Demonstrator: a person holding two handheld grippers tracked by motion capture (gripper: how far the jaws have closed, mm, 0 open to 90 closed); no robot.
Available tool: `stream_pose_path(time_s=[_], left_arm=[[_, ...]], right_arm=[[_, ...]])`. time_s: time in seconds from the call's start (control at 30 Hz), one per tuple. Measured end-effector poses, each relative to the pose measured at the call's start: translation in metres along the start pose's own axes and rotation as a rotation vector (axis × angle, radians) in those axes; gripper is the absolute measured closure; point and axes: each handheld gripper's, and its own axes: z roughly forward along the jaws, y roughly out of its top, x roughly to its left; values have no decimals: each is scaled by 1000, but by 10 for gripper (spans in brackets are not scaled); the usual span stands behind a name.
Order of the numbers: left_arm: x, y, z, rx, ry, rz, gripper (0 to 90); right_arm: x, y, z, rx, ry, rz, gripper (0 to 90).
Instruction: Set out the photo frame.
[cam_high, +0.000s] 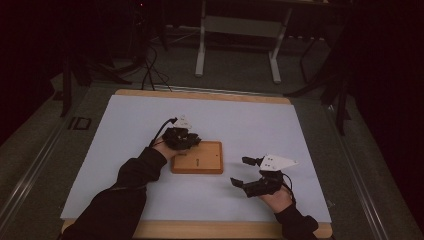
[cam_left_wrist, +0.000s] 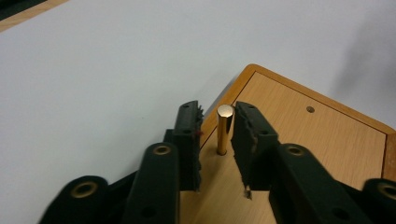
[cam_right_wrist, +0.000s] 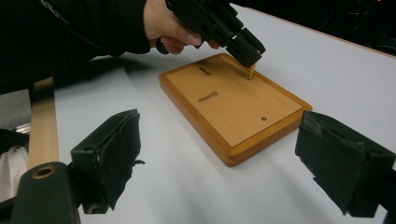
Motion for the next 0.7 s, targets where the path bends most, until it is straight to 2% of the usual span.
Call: stream_pose_path(time_s=[0.13,0.2,0.3,0.5,0.63,0.67,0.7], left_arm=[[0,1,3,5,-14,5,750],[-2,1,5,18,-14,8,797],[-5,2,6,20,-10,31,829],[-5,4,6,28,-9,34,839],[-1,4,6,30,-33,27,844],[0,4,6,31,-40,26,846],[1,4,6,34,-49,17,846]], right_arm=[[0,0,1,4,2,2,137],[-1,0,1,6,2,4,136],[-2,-1,1,10,-1,10,136],[-3,-1,2,17,-5,-2,136],[-2,1,6,33,-19,-29,141],[-2,2,8,60,-29,-61,173],[-2,2,8,60,-29,-61,173]])
